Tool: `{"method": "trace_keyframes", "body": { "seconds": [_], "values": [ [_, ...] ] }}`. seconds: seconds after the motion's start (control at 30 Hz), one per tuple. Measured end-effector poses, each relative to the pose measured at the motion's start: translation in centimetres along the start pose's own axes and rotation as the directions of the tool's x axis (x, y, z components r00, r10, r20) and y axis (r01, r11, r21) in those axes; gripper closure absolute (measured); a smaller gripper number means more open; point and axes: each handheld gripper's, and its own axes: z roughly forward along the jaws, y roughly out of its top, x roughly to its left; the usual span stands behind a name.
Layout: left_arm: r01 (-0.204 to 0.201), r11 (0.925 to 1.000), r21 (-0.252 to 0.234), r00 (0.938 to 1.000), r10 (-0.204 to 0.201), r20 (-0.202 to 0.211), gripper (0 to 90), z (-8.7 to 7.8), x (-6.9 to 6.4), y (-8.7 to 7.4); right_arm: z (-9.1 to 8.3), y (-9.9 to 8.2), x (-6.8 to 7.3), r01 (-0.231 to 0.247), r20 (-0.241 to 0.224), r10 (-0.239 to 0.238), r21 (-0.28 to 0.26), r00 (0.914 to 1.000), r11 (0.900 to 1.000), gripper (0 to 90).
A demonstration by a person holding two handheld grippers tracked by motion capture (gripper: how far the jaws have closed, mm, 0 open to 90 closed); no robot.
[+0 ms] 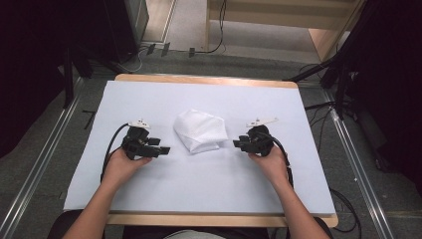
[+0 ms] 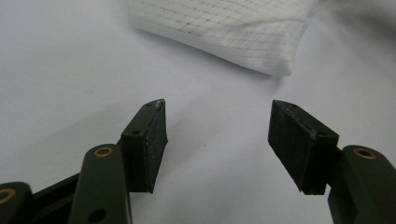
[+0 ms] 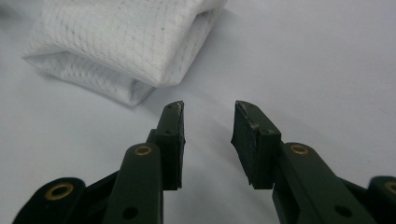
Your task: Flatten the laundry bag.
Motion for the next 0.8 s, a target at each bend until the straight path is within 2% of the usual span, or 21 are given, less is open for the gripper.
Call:
{"method": "trace_keyframes", "body": {
  "seconds": [0.13, 0.27, 0.4, 0.43, 0.53, 0.67, 0.8],
  "values": [
    [0.007, 1.0000, 0.003, 1.0000, -0.007, 0.002, 38.1, -0.1, 0.1, 0.0, 0.0, 0.1, 0.2, 0.016, -0.001, -0.016, -0.007, 0.9999, 0.9998, 64.9],
    [0.003, 1.0000, 0.006, 1.0000, -0.003, 0.002, 38.0, -0.1, 0.1, -0.1, 0.0, 0.2, 0.4, 0.002, -0.020, -0.003, -0.016, 0.9998, 0.9999, 64.2],
    [0.008, 1.0000, 0.002, 1.0000, -0.008, -0.002, 38.0, -0.3, 0.1, -0.2, -0.6, 0.7, 0.7, 0.010, -0.009, -0.010, -0.031, 0.9999, 0.9995, 63.6],
    [0.008, 1.0000, 0.002, 1.0000, -0.008, -0.004, 38.1, -0.4, 0.2, -0.2, -1.3, 1.3, 0.9, 0.019, 0.004, -0.019, -0.059, 0.9998, 0.9981, 63.8],
    [0.014, 0.9999, 0.002, 0.9999, -0.014, -0.008, 38.0, -0.5, 0.3, -0.2, -1.5, 1.8, 0.9, 0.012, 0.006, -0.011, -0.069, 0.9999, 0.9975, 63.6],
    [0.012, 0.9999, 0.003, 0.9999, -0.012, -0.007, 38.1, -0.6, 0.2, -0.2, -0.8, 2.5, 0.7, -0.007, 0.006, 0.008, -0.043, 1.0000, 0.9991, 60.7],
    [0.015, 0.9999, 0.004, 0.9999, -0.015, -0.006, 38.2, -0.5, 0.3, -0.2, 0.3, 3.8, 0.9, 0.004, 0.004, -0.004, -0.024, 1.0000, 0.9997, 56.2]
  ]
}}
